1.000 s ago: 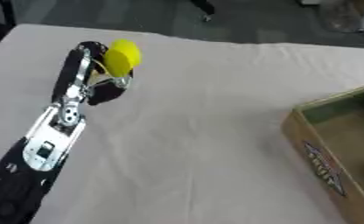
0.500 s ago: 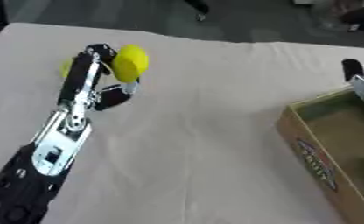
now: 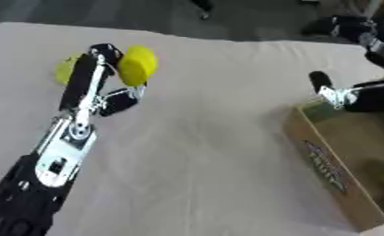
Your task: Pick up the objects with one hand, pass them to the other hand, and then place them into the box on the other side of the table.
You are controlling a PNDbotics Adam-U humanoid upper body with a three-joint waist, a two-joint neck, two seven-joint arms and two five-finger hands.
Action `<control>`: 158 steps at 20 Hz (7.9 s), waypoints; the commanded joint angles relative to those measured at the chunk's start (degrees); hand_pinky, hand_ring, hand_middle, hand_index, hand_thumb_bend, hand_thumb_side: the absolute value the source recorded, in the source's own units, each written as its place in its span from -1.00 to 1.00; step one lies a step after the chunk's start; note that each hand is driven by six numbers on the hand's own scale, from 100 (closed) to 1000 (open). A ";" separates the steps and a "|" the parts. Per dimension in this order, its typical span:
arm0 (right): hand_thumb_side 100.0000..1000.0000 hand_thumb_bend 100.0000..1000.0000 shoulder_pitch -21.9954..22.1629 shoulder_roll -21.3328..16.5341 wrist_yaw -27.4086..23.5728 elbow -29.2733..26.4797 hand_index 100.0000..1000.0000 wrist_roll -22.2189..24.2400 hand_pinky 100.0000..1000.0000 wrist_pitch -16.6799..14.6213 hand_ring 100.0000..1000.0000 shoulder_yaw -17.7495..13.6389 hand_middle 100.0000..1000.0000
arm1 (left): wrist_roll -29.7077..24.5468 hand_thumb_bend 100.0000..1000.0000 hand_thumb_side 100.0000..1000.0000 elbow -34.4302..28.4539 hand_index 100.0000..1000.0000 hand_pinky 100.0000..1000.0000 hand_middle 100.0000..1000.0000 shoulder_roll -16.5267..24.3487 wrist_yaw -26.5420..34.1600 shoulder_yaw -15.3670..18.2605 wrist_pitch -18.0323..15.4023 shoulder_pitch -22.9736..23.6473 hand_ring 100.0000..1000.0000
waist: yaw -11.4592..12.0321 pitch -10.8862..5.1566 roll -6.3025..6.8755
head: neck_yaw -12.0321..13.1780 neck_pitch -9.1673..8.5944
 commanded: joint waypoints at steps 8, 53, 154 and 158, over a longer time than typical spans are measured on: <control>-0.74 -1.00 -7.41 4.88 5.85 -0.90 0.86 4.89 0.85 7.98 0.88 3.87 0.80 | 1.78 -0.99 -1.00 0.24 -0.18 -0.02 -0.10 -2.91 -3.89 -0.59 -1.98 -0.22 -0.02 | 0.23 -1.65 -0.40 | -0.64 0.44; -0.06 -0.86 -14.01 15.99 16.04 3.04 0.95 14.41 0.85 9.76 0.86 7.06 0.82 | 5.15 -0.98 -1.00 1.42 -0.17 -0.01 -0.10 -11.71 -10.99 -2.92 -10.14 -2.70 0.00 | 3.17 -0.73 -0.55 | -3.70 -2.63; -0.47 -1.00 -13.76 18.30 7.52 10.05 0.15 8.76 0.72 17.02 0.27 8.85 -0.21 | 10.35 0.49 -0.70 3.71 0.35 0.03 0.05 -16.40 -21.84 -3.12 -9.66 -4.21 0.10 | 4.02 -0.07 -1.25 | -5.29 0.03; -0.46 -1.00 -13.76 17.94 6.90 9.48 0.13 8.79 0.72 17.66 0.26 8.60 -0.22 | 12.09 0.77 -0.54 3.84 0.50 0.06 0.14 -16.34 -22.29 -2.81 -7.64 -4.07 0.17 | 3.96 -0.14 -1.20 | -4.93 -0.58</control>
